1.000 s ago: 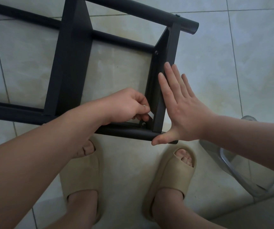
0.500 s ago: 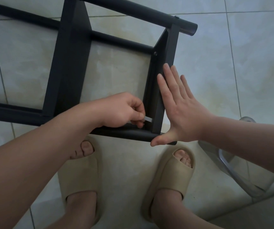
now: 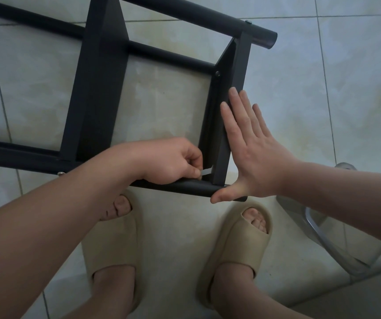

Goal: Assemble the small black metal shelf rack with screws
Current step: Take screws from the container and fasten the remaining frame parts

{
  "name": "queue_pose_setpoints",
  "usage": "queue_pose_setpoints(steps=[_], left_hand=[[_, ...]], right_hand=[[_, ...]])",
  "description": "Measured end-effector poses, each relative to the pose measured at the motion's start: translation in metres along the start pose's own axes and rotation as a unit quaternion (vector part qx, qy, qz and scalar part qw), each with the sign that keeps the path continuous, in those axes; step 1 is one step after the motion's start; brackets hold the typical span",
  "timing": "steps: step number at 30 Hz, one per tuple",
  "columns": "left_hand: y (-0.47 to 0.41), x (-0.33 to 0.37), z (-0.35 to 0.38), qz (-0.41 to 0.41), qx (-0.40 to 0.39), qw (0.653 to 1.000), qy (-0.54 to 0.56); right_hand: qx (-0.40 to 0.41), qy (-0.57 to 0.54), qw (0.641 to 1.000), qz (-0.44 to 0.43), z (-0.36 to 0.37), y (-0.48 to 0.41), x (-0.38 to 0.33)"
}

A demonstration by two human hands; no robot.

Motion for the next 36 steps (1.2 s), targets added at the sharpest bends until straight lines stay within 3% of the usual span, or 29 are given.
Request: queue_pose_setpoints(steps=[4, 12, 14, 16, 21, 27, 36], left_hand=[[0.002, 0.0, -0.003, 0.002, 0.006, 1.0, -0.012], [0.011, 0.018, -0.03, 0.047, 0.097, 0.992, -0.064], [0.009, 0.023, -0.029, 0.052, 0.101, 0.994, -0.01], [0.004, 0.016, -0.023, 0.017, 0.092, 0.989, 0.111], [-0.001, 0.002, -0.008, -0.049, 0.066, 0.951, 0.297], [-0.003, 0.002, -0.017, -0.026, 0.115, 0.95, 0.288], [-0.003, 0.003, -0.02, -0.012, 0.121, 0.933, 0.338]], right_hand=[[-0.001, -0.001, 1.0, 0.001, 0.0, -0.001, 0.0], [0.006, -0.007, 1.0, -0.001, -0.001, -0.003, -0.001], [0.008, -0.01, 1.0, -0.003, -0.001, -0.004, -0.002], [0.008, -0.012, 1.0, -0.004, -0.002, -0.005, -0.003], [0.012, -0.012, 1.0, -0.006, -0.001, -0.006, -0.003], [0.014, -0.011, 1.0, -0.007, -0.002, -0.007, -0.003], [0.005, -0.01, 1.0, -0.003, -0.002, -0.006, -0.004]])
Point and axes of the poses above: each hand's wrist, its own y-axis away from the middle knuckle, its own z-axis out of the palm, x = y × z, the point moved 10 cm from there along -y, towards the middle knuckle, and after that the axes turned 2 degrees about -z, right-handed, at the moved point
